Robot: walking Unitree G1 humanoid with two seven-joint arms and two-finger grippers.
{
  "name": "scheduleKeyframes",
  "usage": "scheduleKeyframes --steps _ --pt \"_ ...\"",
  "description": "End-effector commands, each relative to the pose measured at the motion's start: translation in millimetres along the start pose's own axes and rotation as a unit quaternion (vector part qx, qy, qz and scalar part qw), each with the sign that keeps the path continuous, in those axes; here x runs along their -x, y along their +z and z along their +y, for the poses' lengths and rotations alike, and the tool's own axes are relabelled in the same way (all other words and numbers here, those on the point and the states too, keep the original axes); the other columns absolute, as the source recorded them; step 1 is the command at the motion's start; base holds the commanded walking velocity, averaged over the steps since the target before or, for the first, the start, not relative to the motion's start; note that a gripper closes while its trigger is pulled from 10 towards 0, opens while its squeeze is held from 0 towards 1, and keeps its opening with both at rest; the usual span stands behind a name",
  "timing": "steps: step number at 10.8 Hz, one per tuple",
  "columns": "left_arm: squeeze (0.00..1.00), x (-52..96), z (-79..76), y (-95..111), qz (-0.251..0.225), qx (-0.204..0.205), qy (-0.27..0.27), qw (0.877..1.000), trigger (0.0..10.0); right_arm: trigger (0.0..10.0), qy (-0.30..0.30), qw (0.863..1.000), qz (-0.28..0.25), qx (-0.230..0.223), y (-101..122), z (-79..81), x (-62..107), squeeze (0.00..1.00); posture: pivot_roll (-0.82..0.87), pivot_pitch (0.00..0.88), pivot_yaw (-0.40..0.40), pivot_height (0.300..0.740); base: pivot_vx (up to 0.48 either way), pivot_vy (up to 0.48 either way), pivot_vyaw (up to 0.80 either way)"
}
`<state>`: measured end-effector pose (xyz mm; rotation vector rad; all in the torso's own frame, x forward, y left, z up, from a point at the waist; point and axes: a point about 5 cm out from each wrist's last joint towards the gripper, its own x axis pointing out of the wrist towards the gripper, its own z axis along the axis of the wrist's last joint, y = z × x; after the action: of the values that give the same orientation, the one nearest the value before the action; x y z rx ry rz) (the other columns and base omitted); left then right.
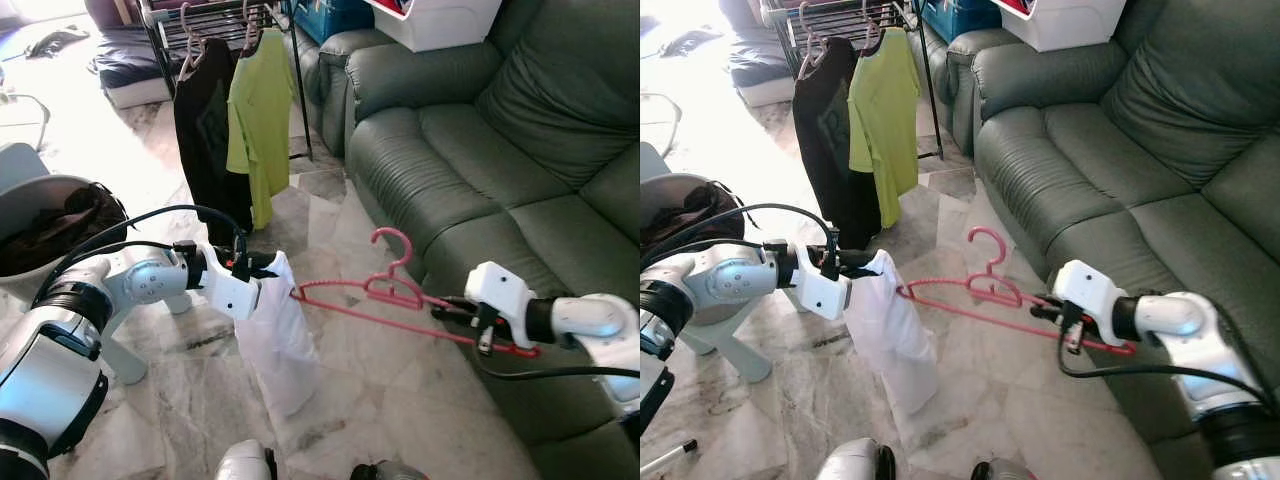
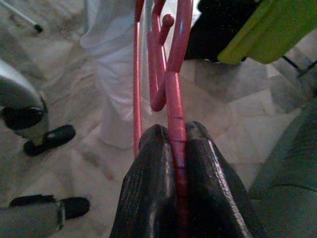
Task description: Hang hanger
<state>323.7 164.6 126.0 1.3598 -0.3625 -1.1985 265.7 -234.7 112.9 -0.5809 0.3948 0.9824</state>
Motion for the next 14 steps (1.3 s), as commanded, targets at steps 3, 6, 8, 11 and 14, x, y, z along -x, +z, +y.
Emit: scheduleKeyframes --steps 3,6,8,11,14 --pt "0.0 4.4 25.7 8 -0.034 -0.01 0.075 0.997 10.0 10.0 -0.021 1.0 -0.015 -0.007 -4 4.2 -15.8 0.0 -0.02 0.052 0.027 0.74 0.0 0.0 0.0" --pt "0.0 -6.5 32.0 21 -0.07 -0.016 0.102 0.992 10.0 10.0 -0.014 0.997 -0.028 -0.073 -13 8.9 -21.7 0.0 -0.04 0.047 0.021 0.74 0.0 0.0 0.0" --pt "0.0 -15.4 43.8 38 -0.117 -0.034 0.139 0.983 10.0 10.0 0.006 0.99 -0.022 -0.137 -27 22.6 -31.6 0.0 -0.03 0.047 0.012 0.74 0.0 0.0 0.0" --pt "0.0 -24.0 57.7 76 -0.203 -0.053 0.177 0.962 10.0 10.0 -0.096 0.974 0.022 -0.204 -48 11.1 -48.7 0.0 -0.02 0.05 0.002 0.74 0.0 0.0 0.0" --pt "0.0 -23.9 26.0 73 -0.172 0.019 0.151 0.973 10.0 10.0 -0.332 0.909 -0.048 -0.246 -24 -46.8 -39.9 0.0 -0.01 0.053 0.004 0.74 0.0 0.0 0.0"
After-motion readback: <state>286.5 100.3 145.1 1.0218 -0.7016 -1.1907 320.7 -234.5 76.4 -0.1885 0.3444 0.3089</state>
